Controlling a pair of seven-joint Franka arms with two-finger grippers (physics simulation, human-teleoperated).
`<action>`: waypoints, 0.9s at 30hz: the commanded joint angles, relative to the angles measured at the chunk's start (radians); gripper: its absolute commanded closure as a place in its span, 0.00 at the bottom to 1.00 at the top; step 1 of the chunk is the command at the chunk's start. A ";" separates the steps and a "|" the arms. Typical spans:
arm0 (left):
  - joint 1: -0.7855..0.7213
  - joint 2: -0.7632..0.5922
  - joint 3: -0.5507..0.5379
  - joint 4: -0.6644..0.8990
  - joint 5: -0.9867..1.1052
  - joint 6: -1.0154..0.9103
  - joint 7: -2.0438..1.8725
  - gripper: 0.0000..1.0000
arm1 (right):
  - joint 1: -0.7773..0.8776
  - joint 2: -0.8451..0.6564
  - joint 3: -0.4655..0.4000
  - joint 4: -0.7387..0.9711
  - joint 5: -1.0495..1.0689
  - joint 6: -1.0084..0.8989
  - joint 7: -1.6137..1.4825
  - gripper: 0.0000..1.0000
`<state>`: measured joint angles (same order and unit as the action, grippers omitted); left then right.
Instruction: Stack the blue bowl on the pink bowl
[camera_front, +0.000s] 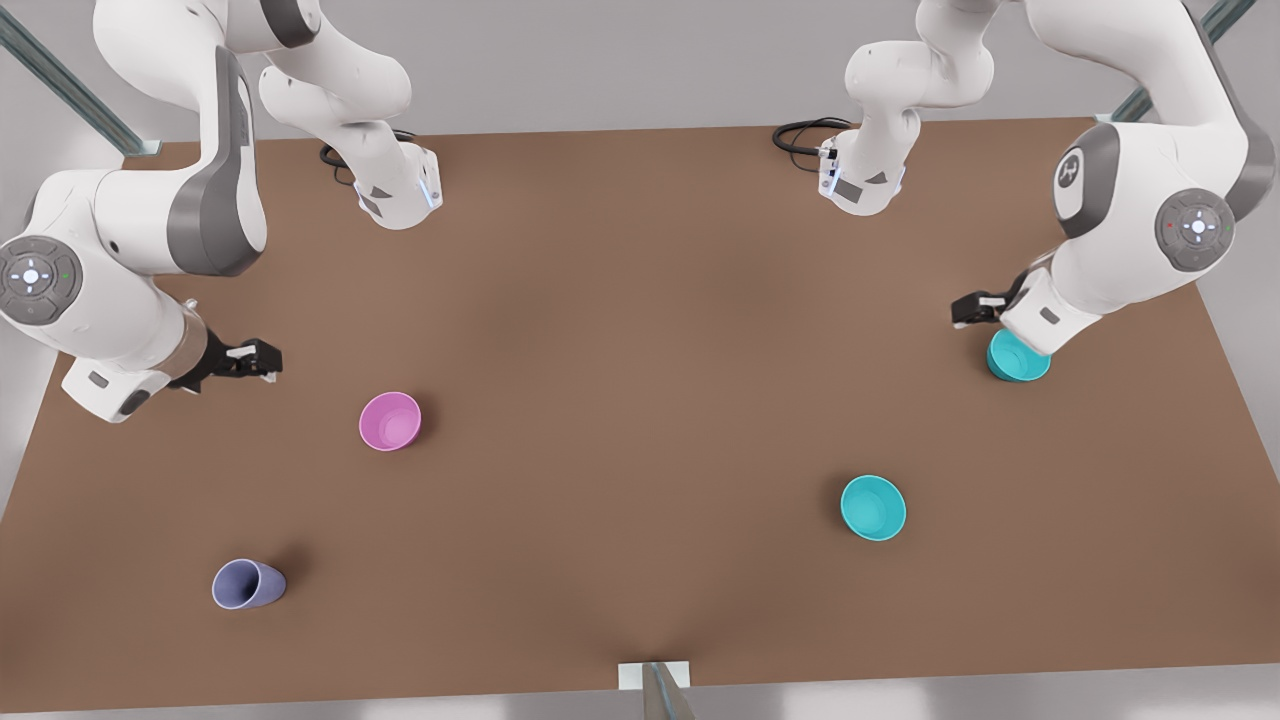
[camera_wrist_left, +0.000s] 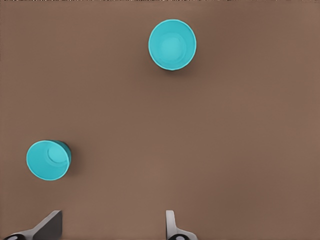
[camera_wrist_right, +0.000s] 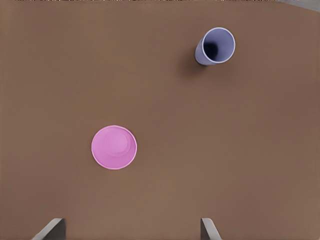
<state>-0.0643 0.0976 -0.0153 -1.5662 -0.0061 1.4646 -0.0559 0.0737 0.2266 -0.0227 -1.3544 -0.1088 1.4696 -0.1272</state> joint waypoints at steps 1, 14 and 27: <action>-0.011 -0.001 0.000 0.002 0.000 0.017 -0.013 0.00 | 0.000 -0.001 0.000 0.000 0.001 0.024 -0.046 0.00; -0.005 0.053 0.043 -0.009 -0.002 0.026 -0.007 0.00 | -0.301 0.382 -0.005 -0.077 0.214 0.245 -0.155 0.00; -0.002 0.059 0.060 -0.009 -0.032 0.003 0.139 0.00 | -0.195 0.232 0.024 -0.606 0.420 0.686 -0.296 0.00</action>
<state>-0.0665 0.1578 0.0446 -1.5758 -0.0381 1.4767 -0.0050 -0.1242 0.4597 0.0014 -1.9505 0.3013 2.0202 -0.2808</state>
